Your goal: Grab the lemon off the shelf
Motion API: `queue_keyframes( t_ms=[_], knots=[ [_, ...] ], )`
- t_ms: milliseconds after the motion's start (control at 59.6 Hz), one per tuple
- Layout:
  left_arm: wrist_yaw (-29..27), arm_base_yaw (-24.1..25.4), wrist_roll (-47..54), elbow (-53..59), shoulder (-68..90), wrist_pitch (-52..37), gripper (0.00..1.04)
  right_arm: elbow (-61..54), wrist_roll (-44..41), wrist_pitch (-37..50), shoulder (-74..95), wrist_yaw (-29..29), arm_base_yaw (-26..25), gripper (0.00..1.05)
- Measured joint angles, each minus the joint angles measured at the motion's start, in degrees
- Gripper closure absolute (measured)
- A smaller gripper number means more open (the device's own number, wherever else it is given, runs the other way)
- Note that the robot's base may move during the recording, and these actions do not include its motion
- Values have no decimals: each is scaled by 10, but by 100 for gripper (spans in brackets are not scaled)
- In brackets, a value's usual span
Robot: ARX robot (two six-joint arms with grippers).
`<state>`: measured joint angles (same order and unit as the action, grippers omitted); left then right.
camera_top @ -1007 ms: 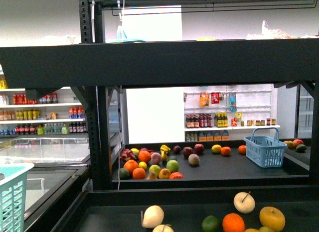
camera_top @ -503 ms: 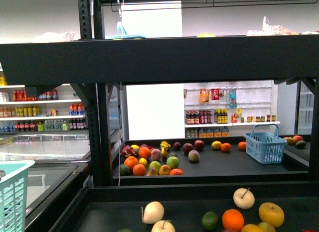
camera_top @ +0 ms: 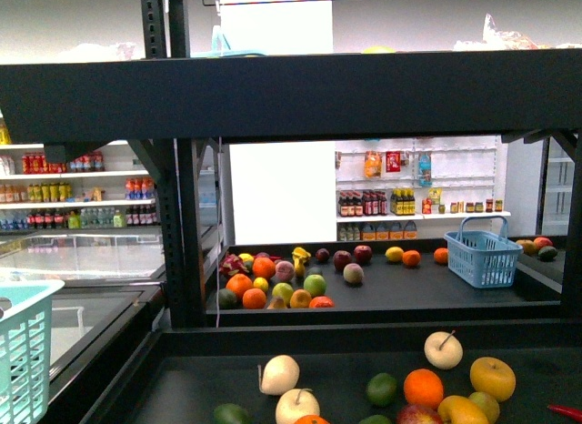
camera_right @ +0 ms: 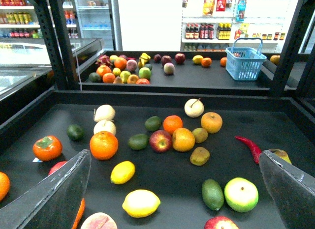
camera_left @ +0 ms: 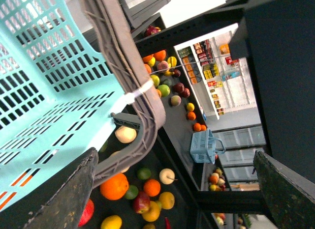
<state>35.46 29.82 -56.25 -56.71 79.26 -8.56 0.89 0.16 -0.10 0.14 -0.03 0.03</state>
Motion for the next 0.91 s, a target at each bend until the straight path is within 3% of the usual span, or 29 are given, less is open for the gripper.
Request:
queue_keyframes(
  t_ms=[268, 906],
  knots=[
    [15, 15, -107, -81, 120, -54, 8, 0, 0, 0, 0, 0, 0, 2],
    [-13, -9, -185, -195, 264, -132, 8, 0, 0, 0, 0, 0, 0, 2]
  ],
)
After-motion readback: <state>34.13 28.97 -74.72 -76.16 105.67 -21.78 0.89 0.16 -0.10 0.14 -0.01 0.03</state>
